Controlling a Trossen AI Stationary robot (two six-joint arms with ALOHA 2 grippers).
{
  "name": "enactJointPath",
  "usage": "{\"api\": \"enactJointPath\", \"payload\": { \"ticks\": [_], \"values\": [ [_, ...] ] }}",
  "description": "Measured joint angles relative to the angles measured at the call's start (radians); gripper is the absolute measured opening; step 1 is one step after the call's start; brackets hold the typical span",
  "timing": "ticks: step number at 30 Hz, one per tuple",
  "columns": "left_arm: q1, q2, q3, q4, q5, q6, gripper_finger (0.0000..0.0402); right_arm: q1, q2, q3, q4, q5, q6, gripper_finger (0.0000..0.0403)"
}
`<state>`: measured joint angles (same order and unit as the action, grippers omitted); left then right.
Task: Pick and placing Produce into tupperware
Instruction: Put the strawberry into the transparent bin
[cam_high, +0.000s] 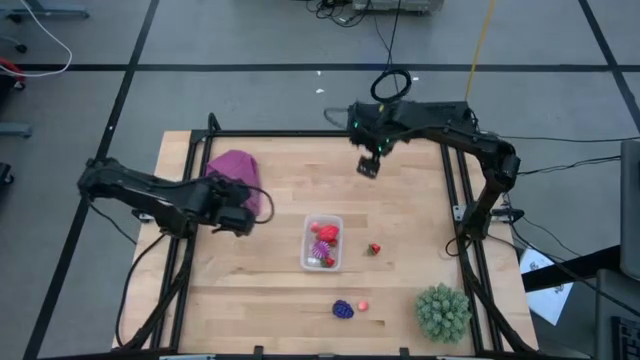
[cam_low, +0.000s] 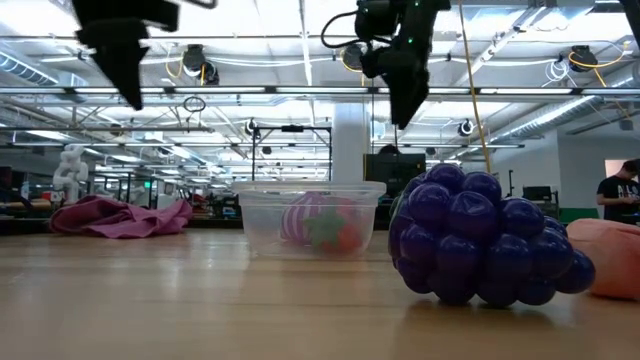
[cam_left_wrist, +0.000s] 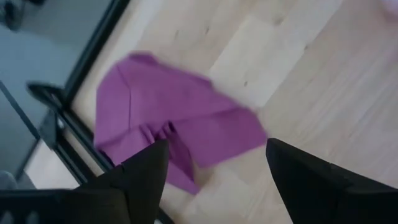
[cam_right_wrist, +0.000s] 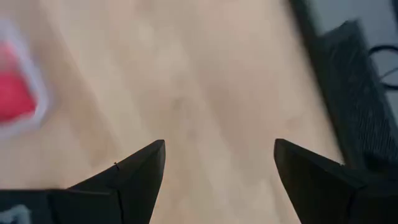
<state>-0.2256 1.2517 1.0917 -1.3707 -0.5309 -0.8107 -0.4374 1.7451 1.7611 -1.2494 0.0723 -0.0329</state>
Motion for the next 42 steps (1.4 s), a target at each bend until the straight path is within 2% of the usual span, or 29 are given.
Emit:
{"api": "enactJointPath", "payload": {
  "ticks": [4,7,13,20,27,31,35,42],
  "values": [
    [0.0,-0.093,-0.123,0.059,0.026,-0.022,0.0273,0.109,0.0,-0.005,-0.155,-0.007,0.04,0.0293],
    [0.0,-0.122,-0.171,0.086,0.029,-0.018,0.0273,0.195,0.0,-0.028,-0.196,-0.008,0.089,0.0293],
    [0.002,-0.119,-0.177,0.116,0.026,0.03,0.0274,0.353,0.0,-0.123,-0.178,-0.008,0.175,0.0293],
    [0.002,-0.117,-0.177,0.194,0.01,0.08,0.0274,0.484,0.0,-0.33,-0.075,-0.011,0.241,0.0293],
    [0.002,-0.117,-0.177,0.205,0.024,0.066,0.0273,0.554,0.0,-0.489,0.063,-0.023,0.25,0.0293],
    [0.002,-0.117,-0.177,0.206,0.033,0.041,0.0273,0.578,0.0,-0.539,0.175,-0.022,0.194,0.0293],
    [0.003,-0.117,-0.177,0.208,0.042,0.028,0.0274,0.596,0.0,-0.567,0.273,-0.022,0.096,0.0293],
    [0.003,-0.117,-0.177,0.209,0.08,0.015,0.0273,0.599,0.0,-0.572,0.294,-0.022,-0.01,0.0293]
  ]
}}
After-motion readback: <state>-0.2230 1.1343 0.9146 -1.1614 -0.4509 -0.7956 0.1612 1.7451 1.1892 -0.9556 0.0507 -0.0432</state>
